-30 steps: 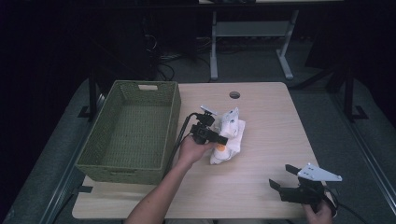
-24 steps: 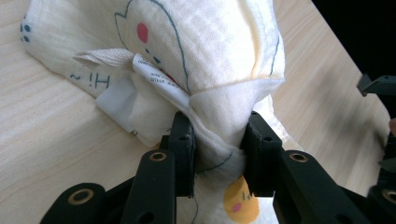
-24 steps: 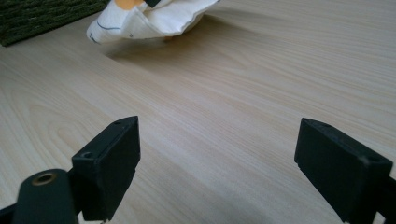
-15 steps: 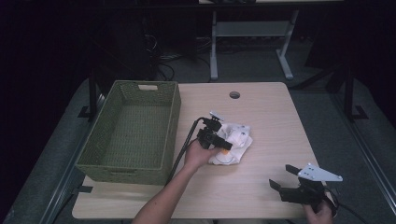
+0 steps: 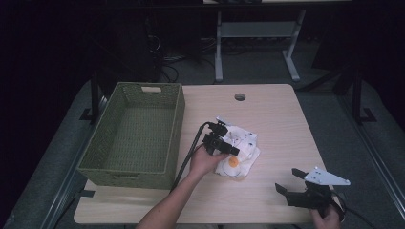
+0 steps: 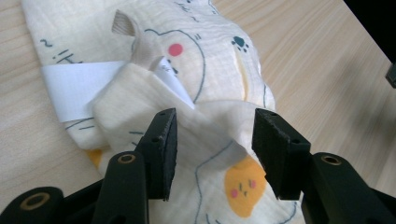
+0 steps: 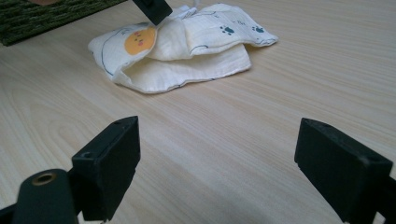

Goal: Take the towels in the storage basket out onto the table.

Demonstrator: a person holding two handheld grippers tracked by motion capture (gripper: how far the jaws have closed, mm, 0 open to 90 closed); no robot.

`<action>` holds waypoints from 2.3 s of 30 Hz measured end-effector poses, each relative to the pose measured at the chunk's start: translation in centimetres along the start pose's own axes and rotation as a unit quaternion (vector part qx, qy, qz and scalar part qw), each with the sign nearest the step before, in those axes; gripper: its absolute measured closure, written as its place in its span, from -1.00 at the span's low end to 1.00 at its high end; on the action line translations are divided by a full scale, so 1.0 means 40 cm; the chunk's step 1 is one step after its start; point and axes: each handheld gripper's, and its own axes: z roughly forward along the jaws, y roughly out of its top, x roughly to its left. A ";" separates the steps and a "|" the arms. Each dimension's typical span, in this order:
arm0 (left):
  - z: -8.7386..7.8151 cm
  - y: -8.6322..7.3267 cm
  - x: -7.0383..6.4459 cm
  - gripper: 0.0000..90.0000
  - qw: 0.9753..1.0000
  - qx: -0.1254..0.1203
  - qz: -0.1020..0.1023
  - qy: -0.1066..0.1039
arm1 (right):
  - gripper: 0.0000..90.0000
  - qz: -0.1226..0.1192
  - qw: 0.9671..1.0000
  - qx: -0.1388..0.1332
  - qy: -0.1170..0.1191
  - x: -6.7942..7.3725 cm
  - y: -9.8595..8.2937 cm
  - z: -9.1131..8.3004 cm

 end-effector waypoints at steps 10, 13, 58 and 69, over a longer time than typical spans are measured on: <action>-0.025 -0.017 -0.013 0.01 0.999 -0.024 0.018 -0.010 | -0.69 -0.001 1.000 0.000 -0.002 -0.002 -0.001 0.001; -0.031 -0.020 -0.016 -0.04 0.999 -0.026 0.026 -0.007 | -0.69 -0.002 1.000 0.000 -0.002 -0.001 -0.001 0.001; -0.133 -0.162 -0.054 -0.30 0.994 -0.082 0.070 -0.008 | -0.69 0.009 1.000 0.005 -0.012 -0.008 -0.007 -0.001; -0.142 -0.199 -0.059 -0.30 0.993 -0.096 0.074 -0.011 | -0.69 0.013 1.000 0.006 -0.015 -0.008 -0.010 -0.002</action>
